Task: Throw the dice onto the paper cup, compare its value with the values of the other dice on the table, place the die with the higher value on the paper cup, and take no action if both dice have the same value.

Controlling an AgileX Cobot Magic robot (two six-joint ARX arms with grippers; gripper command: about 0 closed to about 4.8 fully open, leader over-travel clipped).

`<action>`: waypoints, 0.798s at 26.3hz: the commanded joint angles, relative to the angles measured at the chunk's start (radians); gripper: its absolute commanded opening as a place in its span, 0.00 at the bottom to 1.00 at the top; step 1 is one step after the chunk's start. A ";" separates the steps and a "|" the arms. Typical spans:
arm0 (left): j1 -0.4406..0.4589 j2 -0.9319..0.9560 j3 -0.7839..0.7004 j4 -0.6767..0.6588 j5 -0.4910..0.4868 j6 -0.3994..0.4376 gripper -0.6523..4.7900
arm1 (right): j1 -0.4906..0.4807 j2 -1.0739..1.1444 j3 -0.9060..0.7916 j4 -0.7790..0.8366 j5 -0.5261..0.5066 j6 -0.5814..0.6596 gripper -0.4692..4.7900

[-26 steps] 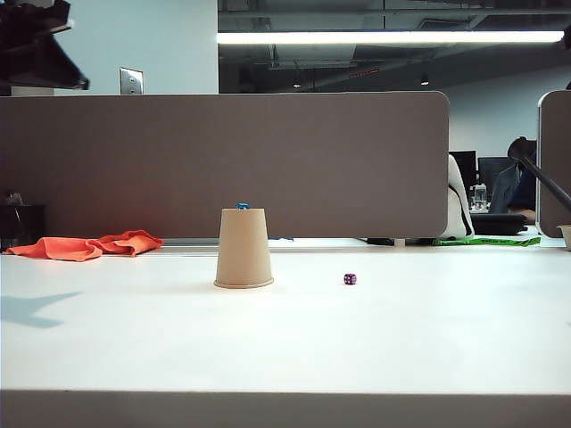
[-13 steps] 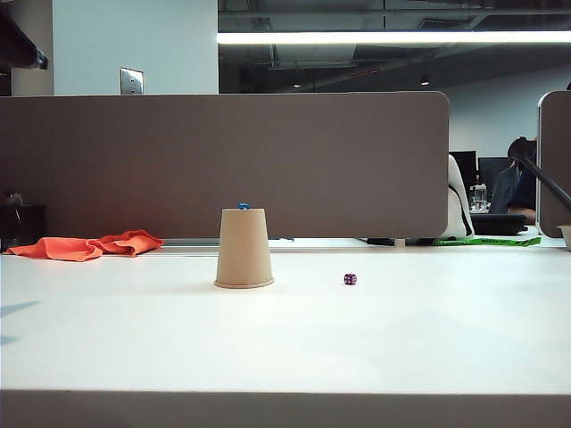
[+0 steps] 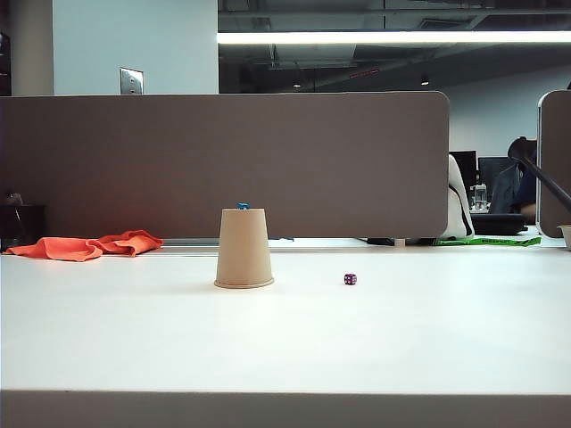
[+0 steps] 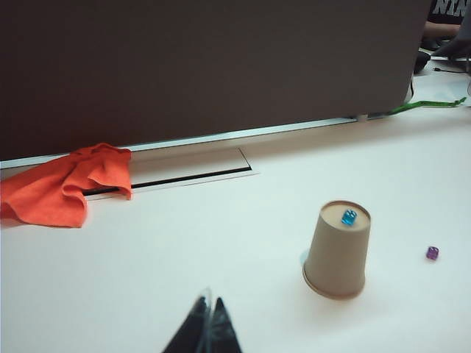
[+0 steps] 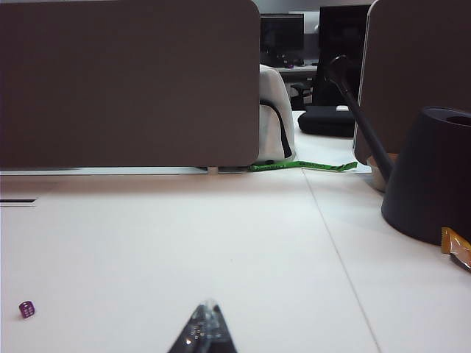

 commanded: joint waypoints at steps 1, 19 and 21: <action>-0.001 -0.074 -0.051 -0.017 -0.021 -0.007 0.11 | 0.000 -0.072 -0.041 -0.028 0.003 0.004 0.09; -0.001 -0.434 -0.164 -0.237 -0.097 -0.022 0.11 | 0.028 -0.115 -0.046 -0.076 -0.050 0.027 0.09; -0.001 -0.462 -0.179 -0.251 -0.097 -0.030 0.11 | 0.048 -0.115 -0.046 -0.076 -0.046 0.027 0.09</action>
